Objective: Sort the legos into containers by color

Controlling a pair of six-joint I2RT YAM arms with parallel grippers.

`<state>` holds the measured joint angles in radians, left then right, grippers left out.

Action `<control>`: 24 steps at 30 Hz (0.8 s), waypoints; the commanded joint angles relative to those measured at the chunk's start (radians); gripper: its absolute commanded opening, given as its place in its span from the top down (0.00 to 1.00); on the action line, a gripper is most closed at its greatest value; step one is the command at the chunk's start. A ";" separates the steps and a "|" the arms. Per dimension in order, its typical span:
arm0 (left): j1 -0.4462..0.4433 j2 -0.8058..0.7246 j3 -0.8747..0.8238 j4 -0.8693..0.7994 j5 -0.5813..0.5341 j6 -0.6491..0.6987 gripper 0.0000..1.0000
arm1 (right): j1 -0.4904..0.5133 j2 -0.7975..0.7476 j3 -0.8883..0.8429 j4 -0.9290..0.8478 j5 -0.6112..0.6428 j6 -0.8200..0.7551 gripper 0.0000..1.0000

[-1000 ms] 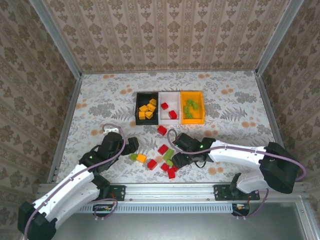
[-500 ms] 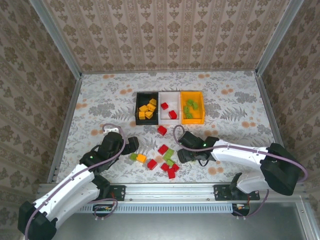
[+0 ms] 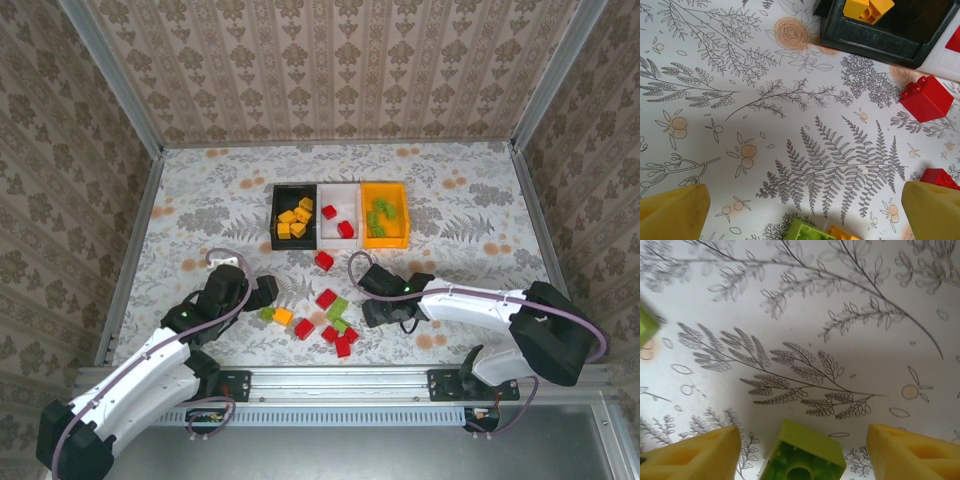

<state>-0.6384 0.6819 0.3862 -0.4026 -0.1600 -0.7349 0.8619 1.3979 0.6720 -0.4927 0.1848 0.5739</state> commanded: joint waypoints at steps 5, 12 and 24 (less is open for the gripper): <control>0.013 0.021 -0.009 0.030 0.019 -0.016 0.00 | -0.006 0.045 -0.023 -0.047 -0.009 0.040 0.56; 0.016 0.020 0.009 0.029 0.037 -0.004 0.00 | -0.059 -0.106 0.064 -0.061 0.026 -0.003 0.68; 0.016 0.019 0.054 -0.001 0.033 0.000 0.00 | -0.356 0.179 0.486 0.096 0.034 -0.075 0.68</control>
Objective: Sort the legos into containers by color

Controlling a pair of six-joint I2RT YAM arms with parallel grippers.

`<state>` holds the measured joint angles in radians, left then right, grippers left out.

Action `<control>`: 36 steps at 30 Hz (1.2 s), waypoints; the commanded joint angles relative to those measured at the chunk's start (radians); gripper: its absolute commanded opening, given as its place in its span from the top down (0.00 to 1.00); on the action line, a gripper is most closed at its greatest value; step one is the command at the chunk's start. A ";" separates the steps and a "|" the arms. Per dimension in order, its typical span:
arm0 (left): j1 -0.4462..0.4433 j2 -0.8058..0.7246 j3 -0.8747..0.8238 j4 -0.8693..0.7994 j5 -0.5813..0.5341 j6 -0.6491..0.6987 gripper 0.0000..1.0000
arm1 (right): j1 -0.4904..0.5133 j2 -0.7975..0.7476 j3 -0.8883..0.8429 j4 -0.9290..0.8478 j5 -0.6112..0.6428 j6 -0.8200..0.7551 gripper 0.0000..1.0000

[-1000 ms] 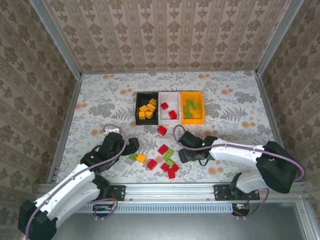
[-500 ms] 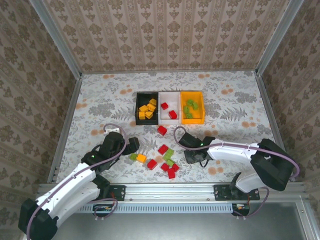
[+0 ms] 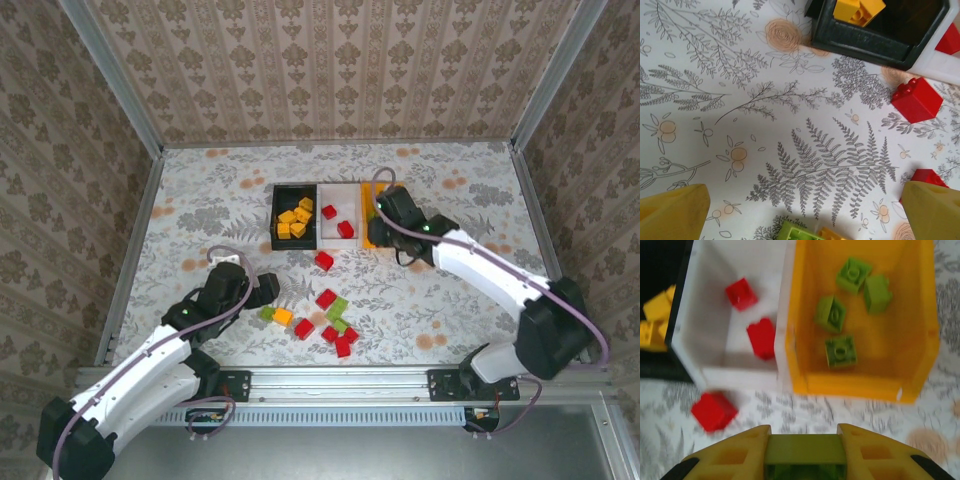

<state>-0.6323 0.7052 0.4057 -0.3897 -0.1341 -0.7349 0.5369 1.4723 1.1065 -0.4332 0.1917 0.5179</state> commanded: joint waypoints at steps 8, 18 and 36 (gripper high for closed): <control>0.010 -0.012 0.031 -0.010 0.033 0.000 0.00 | -0.108 0.387 0.309 0.013 0.052 -0.008 0.62; 0.011 -0.019 0.037 -0.008 0.030 0.007 0.00 | -0.042 0.217 0.202 0.005 -0.031 -0.023 0.24; 0.028 -0.021 0.015 0.001 0.027 0.002 0.00 | 0.469 -0.168 -0.343 -0.209 -0.169 -0.075 0.30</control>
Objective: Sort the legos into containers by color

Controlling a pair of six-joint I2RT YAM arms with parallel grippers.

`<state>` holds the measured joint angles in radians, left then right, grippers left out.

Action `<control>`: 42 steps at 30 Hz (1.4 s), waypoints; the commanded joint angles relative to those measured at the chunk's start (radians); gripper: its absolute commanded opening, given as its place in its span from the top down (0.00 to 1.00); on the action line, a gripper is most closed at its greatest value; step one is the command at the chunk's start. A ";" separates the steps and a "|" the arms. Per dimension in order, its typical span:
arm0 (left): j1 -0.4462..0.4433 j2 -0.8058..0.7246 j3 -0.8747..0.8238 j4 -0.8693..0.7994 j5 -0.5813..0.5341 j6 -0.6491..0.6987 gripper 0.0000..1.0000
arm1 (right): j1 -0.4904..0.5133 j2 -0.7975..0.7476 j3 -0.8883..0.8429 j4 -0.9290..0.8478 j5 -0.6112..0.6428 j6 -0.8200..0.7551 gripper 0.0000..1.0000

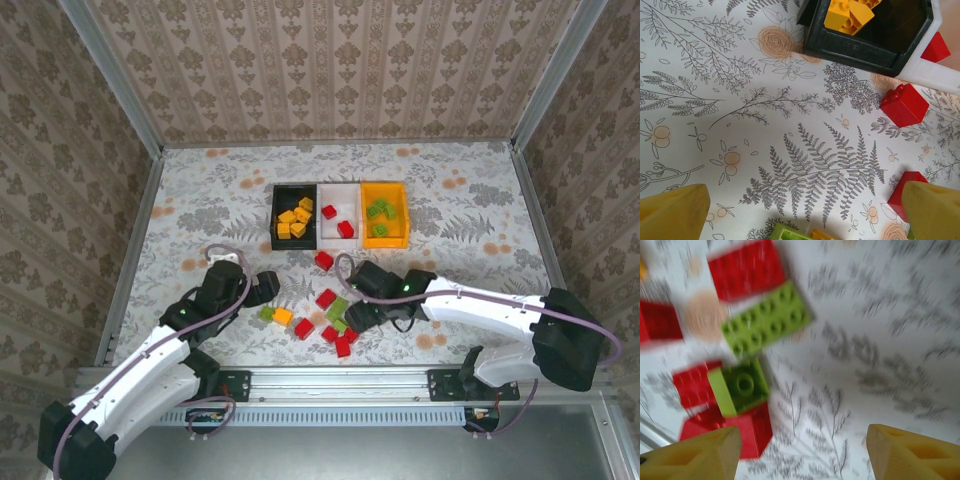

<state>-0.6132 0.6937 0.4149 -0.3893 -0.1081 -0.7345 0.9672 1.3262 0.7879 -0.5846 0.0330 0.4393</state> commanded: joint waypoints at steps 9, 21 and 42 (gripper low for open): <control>0.022 0.006 0.009 -0.002 0.008 0.000 0.00 | 0.186 0.019 -0.034 0.024 -0.211 0.062 0.23; 0.032 0.007 0.001 -0.010 0.007 -0.011 0.00 | 0.236 0.233 0.081 0.044 -0.125 0.075 0.26; 0.047 0.006 0.001 0.006 0.042 0.008 0.00 | 0.200 0.083 0.025 -0.075 0.128 0.097 0.75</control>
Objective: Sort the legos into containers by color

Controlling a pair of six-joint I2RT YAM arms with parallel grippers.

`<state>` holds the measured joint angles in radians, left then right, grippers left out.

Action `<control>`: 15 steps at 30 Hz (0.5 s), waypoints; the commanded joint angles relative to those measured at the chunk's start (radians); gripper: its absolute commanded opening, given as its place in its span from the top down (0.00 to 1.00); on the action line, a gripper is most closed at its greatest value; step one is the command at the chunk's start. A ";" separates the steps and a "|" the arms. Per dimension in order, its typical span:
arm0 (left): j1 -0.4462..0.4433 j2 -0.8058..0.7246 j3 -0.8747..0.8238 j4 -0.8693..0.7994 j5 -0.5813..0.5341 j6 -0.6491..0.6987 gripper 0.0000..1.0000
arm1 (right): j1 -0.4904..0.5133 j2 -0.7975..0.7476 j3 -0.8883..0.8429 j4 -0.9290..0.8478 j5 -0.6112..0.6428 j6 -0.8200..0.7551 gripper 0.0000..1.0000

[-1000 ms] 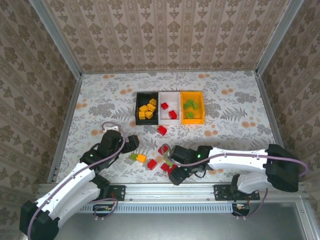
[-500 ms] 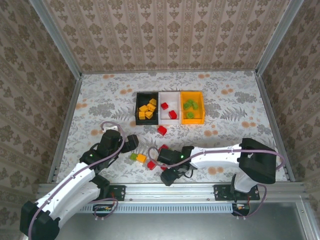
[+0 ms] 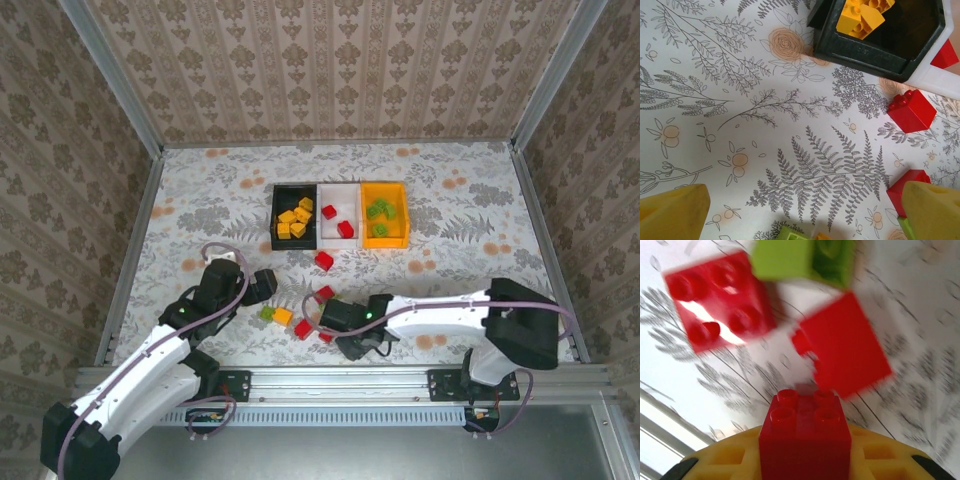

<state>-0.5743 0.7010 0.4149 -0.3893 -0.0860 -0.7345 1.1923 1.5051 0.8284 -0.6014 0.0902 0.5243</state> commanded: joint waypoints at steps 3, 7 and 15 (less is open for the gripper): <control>0.008 -0.001 0.008 0.015 0.029 0.021 0.00 | -0.119 -0.204 0.004 -0.072 0.071 -0.023 0.75; 0.008 0.002 0.015 0.023 0.044 0.033 0.00 | -0.283 -0.212 0.121 -0.010 0.027 -0.098 0.76; 0.004 0.005 0.019 0.010 0.048 0.028 0.00 | -0.522 0.199 0.507 0.147 -0.005 -0.142 0.75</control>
<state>-0.5743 0.7063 0.4149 -0.3885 -0.0479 -0.7288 0.7074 1.5833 1.2354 -0.5098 0.0914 0.4160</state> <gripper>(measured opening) 0.997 0.340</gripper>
